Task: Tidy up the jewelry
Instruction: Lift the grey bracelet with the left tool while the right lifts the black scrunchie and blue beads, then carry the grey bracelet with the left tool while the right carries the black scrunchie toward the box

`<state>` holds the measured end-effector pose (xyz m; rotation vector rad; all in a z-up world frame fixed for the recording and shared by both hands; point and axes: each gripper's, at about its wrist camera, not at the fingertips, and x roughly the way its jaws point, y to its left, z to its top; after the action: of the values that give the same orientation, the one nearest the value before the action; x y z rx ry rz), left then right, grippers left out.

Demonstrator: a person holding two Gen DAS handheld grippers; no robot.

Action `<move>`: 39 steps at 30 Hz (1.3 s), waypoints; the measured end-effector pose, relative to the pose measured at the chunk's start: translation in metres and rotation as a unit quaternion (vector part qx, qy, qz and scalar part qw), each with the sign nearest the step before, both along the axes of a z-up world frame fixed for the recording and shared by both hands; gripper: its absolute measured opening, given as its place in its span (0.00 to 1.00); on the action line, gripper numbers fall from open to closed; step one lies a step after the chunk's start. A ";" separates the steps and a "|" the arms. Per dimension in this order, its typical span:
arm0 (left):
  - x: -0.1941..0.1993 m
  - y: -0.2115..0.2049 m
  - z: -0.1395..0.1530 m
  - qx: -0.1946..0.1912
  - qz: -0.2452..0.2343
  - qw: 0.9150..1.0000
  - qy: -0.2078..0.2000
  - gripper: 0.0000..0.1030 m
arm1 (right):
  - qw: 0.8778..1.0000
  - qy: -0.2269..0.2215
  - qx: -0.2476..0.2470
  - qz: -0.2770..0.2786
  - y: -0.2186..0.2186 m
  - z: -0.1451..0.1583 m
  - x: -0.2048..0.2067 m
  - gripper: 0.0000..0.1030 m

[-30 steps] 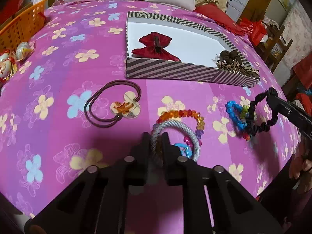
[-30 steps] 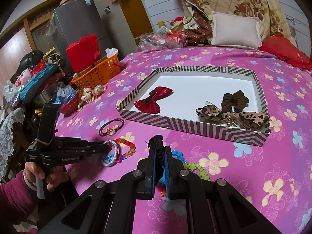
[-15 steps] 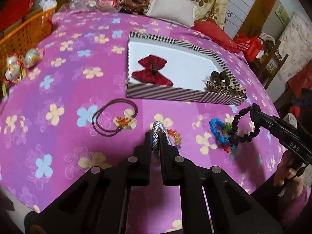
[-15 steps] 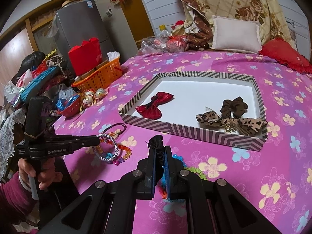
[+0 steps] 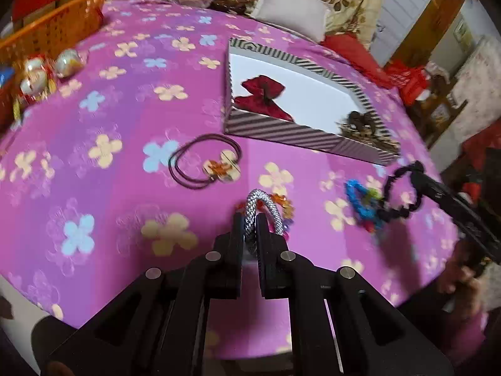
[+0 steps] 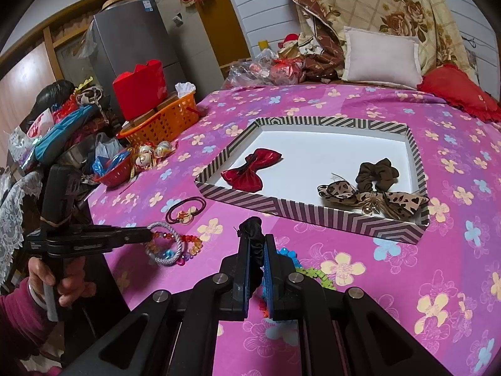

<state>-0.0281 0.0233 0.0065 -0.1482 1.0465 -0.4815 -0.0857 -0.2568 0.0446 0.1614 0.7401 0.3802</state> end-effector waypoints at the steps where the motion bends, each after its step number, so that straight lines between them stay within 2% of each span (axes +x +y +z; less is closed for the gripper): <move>1: -0.001 0.002 0.001 0.004 0.002 1.000 -0.004 0.06 | 1.000 0.001 0.001 0.000 0.000 -0.001 0.000 0.07; 8: -0.003 -0.005 -0.001 0.047 -0.026 0.998 -0.015 0.07 | 1.000 0.007 0.001 0.005 0.007 -0.005 0.002 0.07; 12: 0.001 -0.013 -0.007 0.082 -0.035 0.996 -0.022 0.15 | 1.000 0.009 -0.001 0.006 0.007 -0.005 0.001 0.07; 17: 0.004 -0.021 -0.014 0.091 -0.055 0.994 -0.015 0.17 | 1.000 0.015 0.006 -0.002 0.002 -0.007 0.003 0.07; 19: 0.008 -0.022 -0.017 0.085 -0.054 0.995 -0.006 0.16 | 1.000 0.015 0.007 -0.002 0.001 -0.008 0.003 0.07; 20: 0.009 -0.022 -0.018 0.081 -0.053 0.995 -0.003 0.12 | 1.000 0.015 0.006 -0.002 0.002 -0.008 0.002 0.07; 24: 0.006 -0.025 -0.015 0.078 -0.053 0.996 -0.009 0.06 | 1.000 0.014 0.005 -0.001 0.001 -0.008 0.002 0.07; 39: -0.011 -0.043 0.025 0.048 -0.051 0.996 -0.063 0.05 | 1.000 -0.004 0.012 0.000 0.001 0.004 0.002 0.07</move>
<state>-0.0394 -0.0196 0.0319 0.0220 0.9550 -0.5256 -0.0840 -0.2562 0.0489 0.1829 0.7276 0.3893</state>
